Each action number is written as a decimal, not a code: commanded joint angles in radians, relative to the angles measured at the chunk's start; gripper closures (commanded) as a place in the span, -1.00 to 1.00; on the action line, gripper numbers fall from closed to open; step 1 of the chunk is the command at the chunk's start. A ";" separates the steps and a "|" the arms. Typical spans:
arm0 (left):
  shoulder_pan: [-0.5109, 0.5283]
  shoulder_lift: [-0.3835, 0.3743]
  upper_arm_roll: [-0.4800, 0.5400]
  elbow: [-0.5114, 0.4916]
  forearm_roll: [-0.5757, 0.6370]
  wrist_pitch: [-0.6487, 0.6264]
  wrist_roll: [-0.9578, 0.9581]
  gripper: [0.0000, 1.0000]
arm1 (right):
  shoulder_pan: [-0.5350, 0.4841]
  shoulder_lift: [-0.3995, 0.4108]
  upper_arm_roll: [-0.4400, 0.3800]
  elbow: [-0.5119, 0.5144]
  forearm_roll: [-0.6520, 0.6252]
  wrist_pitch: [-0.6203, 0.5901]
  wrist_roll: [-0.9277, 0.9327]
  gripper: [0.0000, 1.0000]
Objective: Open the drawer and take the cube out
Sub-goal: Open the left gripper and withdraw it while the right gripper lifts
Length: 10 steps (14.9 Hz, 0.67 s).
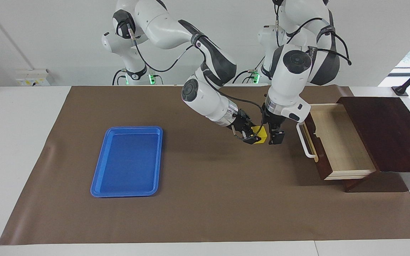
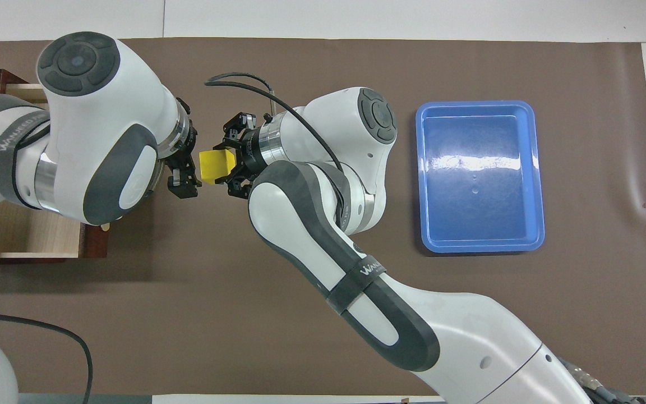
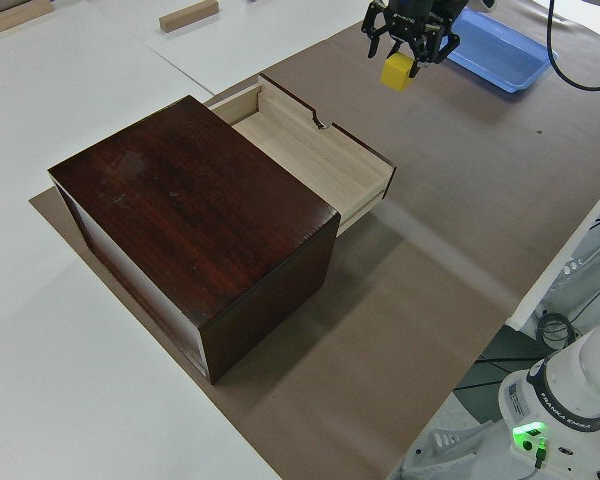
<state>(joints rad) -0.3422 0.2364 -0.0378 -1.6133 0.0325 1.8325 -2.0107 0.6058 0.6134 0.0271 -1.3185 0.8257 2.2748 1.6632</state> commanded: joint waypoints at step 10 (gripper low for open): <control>0.213 -0.097 -0.002 -0.223 0.035 0.131 0.249 -1.00 | -0.219 -0.043 0.011 -0.002 -0.008 -0.191 -0.176 1.00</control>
<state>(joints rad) -0.1597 0.1988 -0.0328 -1.7451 0.0398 1.9098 -1.7998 0.4796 0.6081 0.0181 -1.3139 0.8234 2.1844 1.5778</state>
